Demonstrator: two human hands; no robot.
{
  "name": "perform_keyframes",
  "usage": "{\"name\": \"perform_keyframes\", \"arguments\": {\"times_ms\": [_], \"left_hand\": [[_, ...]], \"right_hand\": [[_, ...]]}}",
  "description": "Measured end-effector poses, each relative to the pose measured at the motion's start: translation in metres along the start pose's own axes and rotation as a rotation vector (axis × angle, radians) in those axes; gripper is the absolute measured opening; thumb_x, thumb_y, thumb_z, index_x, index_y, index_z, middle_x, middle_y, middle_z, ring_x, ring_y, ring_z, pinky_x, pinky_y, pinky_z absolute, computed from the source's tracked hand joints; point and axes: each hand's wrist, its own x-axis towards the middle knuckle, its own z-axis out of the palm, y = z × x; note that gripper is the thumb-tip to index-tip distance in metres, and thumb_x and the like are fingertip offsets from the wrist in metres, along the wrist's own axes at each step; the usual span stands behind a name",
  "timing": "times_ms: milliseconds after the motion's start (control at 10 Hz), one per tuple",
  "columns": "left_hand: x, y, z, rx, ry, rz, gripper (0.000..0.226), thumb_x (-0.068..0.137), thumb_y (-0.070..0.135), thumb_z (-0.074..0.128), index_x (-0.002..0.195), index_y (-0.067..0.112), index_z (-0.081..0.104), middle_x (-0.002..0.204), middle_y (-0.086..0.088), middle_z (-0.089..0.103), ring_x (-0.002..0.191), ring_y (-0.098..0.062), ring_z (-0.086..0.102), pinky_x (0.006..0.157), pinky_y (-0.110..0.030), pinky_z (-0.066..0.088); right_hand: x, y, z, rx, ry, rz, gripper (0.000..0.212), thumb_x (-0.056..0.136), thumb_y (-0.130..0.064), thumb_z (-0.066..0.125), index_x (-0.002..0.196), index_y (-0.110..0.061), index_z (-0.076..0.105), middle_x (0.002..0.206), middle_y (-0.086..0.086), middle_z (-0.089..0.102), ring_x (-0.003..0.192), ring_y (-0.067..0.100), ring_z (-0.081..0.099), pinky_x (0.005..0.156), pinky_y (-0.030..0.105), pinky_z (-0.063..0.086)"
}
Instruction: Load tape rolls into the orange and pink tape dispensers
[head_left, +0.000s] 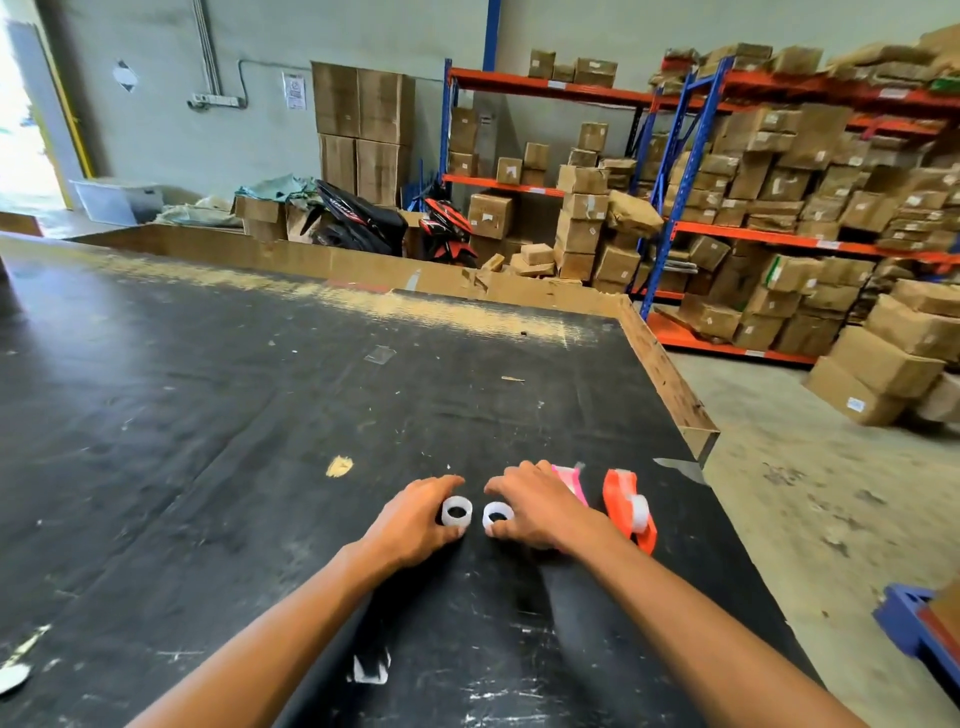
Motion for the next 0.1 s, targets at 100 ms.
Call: {"name": "perform_keyframes", "arguments": {"times_ms": [100], "left_hand": [[-0.0095,0.0003,-0.0045,0.006,0.0,0.015,0.061,0.08,0.033,0.064,0.136,0.019,0.043,0.132,-0.004,0.057,0.127,-0.024,0.048,0.104,-0.038,0.041]], "right_hand": [[-0.0093,-0.0003,-0.002,-0.007,0.019,0.015,0.046,0.084,-0.04,0.058,0.123,-0.016,0.056,0.119,0.011,0.06,0.112,0.032,0.049,0.094,0.04,0.034]]}}
